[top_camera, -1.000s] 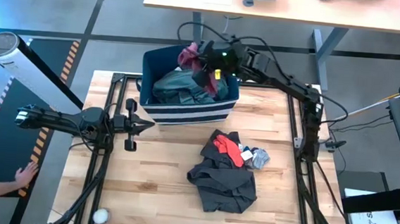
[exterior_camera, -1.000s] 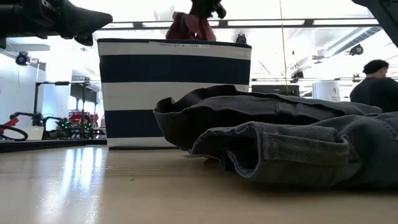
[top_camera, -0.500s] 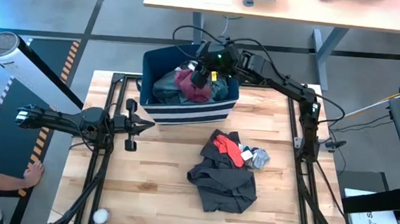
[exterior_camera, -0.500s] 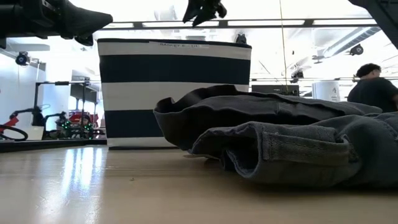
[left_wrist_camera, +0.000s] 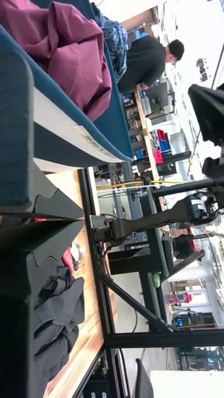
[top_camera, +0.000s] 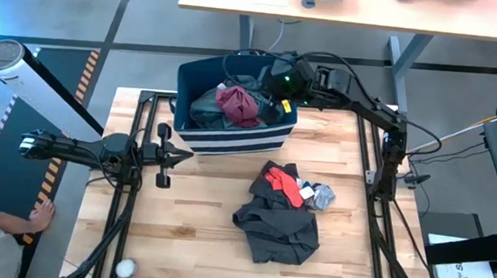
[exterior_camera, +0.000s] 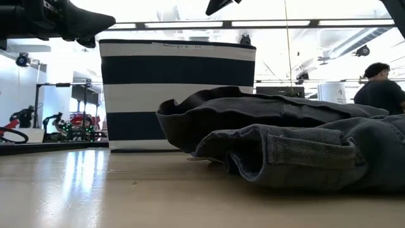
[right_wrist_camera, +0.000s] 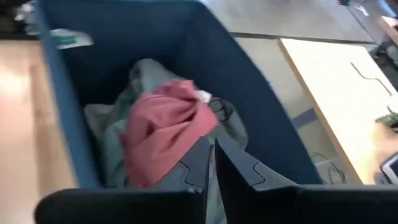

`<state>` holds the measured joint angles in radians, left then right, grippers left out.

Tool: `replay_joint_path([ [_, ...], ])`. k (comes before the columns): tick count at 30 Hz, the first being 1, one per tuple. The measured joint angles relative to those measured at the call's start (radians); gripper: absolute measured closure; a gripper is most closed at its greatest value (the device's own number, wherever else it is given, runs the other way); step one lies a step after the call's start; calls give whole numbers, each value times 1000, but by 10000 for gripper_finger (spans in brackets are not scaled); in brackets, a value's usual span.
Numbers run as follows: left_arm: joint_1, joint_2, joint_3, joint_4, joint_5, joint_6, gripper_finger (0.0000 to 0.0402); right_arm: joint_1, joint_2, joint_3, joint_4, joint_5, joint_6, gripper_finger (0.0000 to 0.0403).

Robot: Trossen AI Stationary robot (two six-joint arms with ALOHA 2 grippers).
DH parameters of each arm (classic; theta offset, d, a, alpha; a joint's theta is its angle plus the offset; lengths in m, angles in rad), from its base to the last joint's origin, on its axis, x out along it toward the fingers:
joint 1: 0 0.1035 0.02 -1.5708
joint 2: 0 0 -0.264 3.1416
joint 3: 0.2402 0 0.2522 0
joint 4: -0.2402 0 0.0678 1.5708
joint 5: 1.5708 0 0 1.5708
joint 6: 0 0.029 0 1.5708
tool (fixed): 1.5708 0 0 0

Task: Sort clothes
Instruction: Put the orange sock into the blue laundry organizer

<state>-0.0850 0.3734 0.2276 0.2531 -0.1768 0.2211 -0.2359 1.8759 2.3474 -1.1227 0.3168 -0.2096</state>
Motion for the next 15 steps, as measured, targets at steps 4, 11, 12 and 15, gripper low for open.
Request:
replay_joint_path([
  [4,0,1,0,0,0,-2,402,25,-5,0,-55,-2,0,400],
  [11,0,36,0,-14,2,-100,402,87,-26,-58,-99,-3,24,403],
  [12,0,50,0,-16,2,-101,402,96,-36,-82,-97,-3,27,403],
  [15,0,96,0,3,1,-98,402,126,-89,-188,-60,-1,44,403],
])
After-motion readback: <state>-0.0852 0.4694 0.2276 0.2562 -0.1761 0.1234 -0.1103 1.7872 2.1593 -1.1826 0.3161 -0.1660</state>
